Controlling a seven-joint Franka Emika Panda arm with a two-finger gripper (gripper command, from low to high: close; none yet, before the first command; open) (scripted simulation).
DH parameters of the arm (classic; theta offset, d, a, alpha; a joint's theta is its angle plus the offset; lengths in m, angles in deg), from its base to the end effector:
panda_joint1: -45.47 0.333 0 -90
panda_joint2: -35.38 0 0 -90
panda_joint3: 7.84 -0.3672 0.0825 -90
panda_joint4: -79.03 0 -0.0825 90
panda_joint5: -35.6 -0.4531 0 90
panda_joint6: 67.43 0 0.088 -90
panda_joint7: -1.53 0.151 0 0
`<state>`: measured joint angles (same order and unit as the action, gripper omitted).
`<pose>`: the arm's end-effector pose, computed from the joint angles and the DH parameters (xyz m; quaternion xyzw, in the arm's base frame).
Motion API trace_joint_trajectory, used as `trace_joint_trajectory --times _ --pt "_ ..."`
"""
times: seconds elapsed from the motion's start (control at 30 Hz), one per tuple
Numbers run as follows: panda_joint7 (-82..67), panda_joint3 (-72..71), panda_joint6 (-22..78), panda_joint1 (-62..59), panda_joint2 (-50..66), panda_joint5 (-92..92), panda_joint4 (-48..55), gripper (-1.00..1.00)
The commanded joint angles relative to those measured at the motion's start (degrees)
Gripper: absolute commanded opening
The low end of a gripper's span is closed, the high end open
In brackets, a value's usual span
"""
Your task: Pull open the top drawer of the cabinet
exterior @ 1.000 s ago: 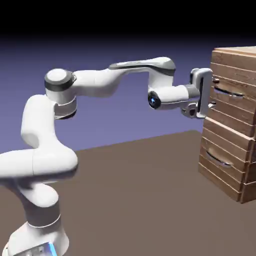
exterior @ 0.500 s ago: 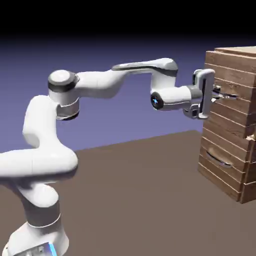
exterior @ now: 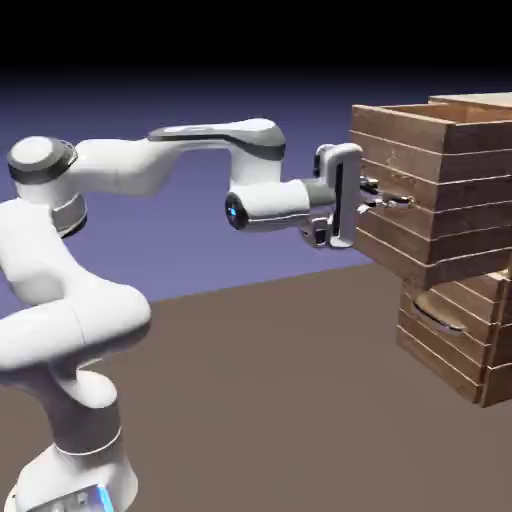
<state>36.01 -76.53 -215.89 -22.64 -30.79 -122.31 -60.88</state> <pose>0.5280 0.0685 0.4922 -0.2707 0.6529 -0.2703 0.6537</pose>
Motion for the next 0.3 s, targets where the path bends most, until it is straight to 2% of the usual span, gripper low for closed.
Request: trace_joint_trajectory --times 0.0,0.13,0.17,0.27 --pt "0.22 1.08 -0.18 2.08 -0.56 0.52 -1.79 -1.0" --pt "1.08 5.08 -1.37 10.05 -3.11 2.52 -8.28 -1.0" --pt "1.08 5.08 -1.37 10.05 -3.11 2.52 -8.28 1.0" --pt "1.69 7.0 -2.59 14.2 -4.54 3.85 -11.19 1.0"
